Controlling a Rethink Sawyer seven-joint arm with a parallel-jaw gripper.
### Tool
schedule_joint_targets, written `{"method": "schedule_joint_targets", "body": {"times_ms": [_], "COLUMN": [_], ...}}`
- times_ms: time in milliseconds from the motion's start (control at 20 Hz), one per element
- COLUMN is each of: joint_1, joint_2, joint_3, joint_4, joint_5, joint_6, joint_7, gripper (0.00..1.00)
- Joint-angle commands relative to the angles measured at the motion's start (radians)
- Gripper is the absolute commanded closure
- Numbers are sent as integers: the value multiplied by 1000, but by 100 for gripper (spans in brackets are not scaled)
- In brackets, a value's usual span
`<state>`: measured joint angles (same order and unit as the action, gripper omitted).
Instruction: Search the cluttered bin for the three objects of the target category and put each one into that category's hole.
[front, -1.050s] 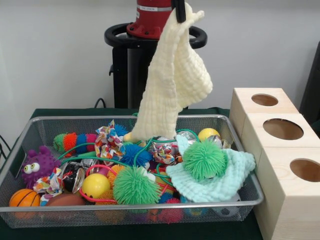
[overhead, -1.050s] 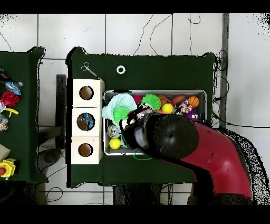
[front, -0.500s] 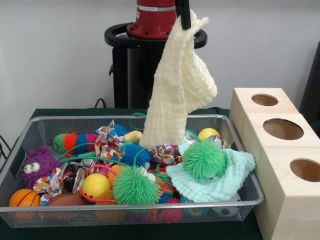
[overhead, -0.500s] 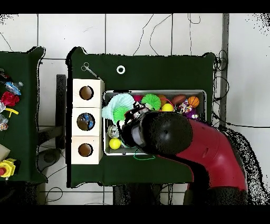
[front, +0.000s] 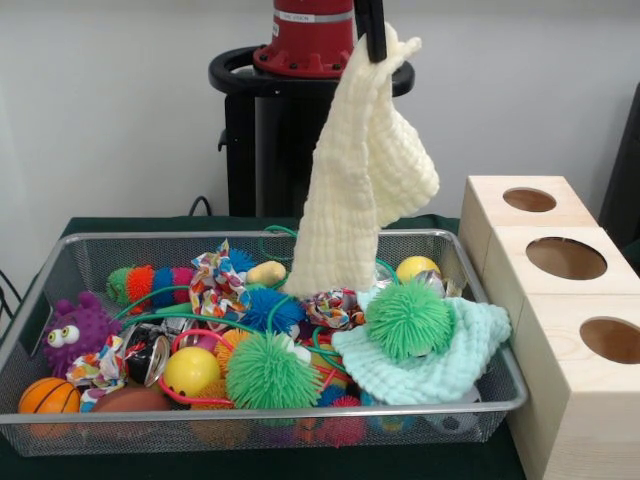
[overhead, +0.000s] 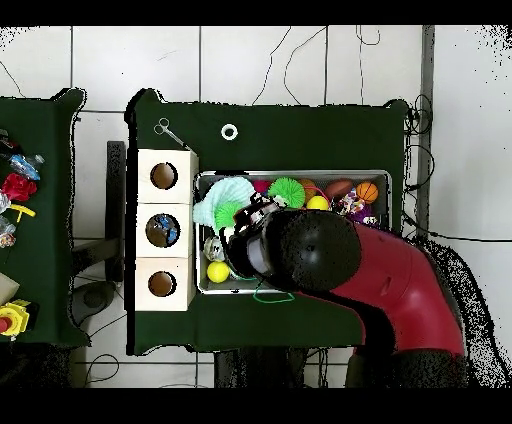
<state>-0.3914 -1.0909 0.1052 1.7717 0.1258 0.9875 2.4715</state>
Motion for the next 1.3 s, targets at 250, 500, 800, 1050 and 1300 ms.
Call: {"method": "schedule_joint_targets", "body": {"times_ms": [250, 500, 800, 1050, 1300], "joint_1": [-26, -34, -37, -36, -29], "joint_2": [42, 42, 43, 38, 50], "joint_3": [80, 89, 99, 111, 110], "joint_4": [40, 50, 51, 42, 16], "joint_5": [-100, -105, -100, -96, -123], "joint_6": [-75, -92, -121, -94, -84], "joint_7": [-194, -195, -185, -176, -165], "gripper": [100, 100, 0, 0, 0]}}
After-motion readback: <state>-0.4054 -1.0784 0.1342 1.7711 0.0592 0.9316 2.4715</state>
